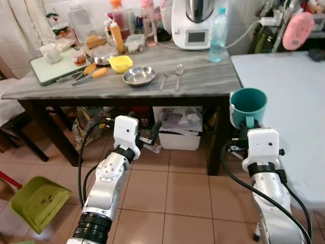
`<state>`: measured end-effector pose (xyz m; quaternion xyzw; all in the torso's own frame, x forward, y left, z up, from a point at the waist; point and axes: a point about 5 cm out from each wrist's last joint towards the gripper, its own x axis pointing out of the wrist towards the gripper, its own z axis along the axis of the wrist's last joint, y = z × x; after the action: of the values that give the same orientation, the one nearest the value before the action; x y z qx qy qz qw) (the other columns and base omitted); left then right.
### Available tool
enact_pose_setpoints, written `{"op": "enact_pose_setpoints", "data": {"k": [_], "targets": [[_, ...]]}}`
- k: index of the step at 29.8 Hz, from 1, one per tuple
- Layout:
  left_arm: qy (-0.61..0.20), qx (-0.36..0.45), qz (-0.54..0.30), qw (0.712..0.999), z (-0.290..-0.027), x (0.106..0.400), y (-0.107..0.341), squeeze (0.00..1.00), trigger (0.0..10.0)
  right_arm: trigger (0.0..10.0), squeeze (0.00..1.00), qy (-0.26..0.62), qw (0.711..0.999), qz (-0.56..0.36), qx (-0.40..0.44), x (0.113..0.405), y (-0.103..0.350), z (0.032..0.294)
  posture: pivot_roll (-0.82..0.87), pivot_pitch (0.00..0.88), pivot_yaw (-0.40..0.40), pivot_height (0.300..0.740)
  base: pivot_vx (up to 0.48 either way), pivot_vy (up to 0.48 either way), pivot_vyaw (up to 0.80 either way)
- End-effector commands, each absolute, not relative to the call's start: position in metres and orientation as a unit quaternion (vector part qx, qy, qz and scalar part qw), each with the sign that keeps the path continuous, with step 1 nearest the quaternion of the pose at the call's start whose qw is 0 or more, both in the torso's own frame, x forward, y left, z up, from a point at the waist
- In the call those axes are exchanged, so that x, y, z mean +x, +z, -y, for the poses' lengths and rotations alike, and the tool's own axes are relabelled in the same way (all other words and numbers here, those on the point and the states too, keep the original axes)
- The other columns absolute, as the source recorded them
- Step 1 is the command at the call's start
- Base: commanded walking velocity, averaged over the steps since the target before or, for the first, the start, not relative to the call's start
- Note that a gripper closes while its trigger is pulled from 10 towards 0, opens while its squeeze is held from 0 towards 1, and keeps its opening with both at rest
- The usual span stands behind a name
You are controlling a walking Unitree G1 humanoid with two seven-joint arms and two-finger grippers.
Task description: Setting the table
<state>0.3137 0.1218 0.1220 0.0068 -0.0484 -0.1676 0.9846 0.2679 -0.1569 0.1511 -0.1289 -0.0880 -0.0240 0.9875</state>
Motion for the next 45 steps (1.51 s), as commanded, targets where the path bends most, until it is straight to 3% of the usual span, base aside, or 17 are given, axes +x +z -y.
{"op": "enact_pose_setpoints", "data": {"k": [1, 16, 22, 36, 45], "targets": [[-0.172, 0.006, 0.058, 0.983, -0.1183, 0.3153, 0.1276, 0.00, 10.0, 10.0, 0.00, -0.028, 0.986, 0.099, -0.133, 0.2654, 0.1550, 0.1603, -0.12, 0.000, 0.089, 0.740, 0.480, 0.000, 0.56], [-0.183, 0.003, 0.055, 0.982, -0.1130, 0.3145, 0.1262, 0.00, 10.0, 10.0, 0.00, -0.033, 0.985, 0.098, -0.135, 0.2637, 0.1551, 0.1625, -0.12, 0.000, 0.092, 0.740, 0.480, 0.000, 0.51], [-0.188, 0.003, 0.055, 0.981, -0.1110, 0.3140, 0.1259, 0.00, 10.0, 10.0, 0.00, -0.047, 0.986, 0.093, -0.128, 0.2646, 0.1544, 0.1656, -0.12, 0.000, 0.091, 0.740, 0.480, 0.000, 0.00], [-0.197, 0.006, 0.067, 0.978, -0.1092, 0.3149, 0.1319, 0.00, 10.0, 10.0, 0.00, -0.045, 0.985, 0.102, -0.133, 0.2662, 0.1590, 0.1641, -0.12, 0.000, 0.087, 0.740, 0.480, 0.000, -0.78], [-0.198, 0.003, 0.068, 0.978, -0.1139, 0.3109, 0.1323, 0.00, 10.0, 10.0, 0.00, -0.037, 0.983, 0.106, -0.142, 0.2665, 0.1599, 0.1616, -0.12, 0.000, 0.082, 0.740, 0.309, 0.000, 0.00]]}}
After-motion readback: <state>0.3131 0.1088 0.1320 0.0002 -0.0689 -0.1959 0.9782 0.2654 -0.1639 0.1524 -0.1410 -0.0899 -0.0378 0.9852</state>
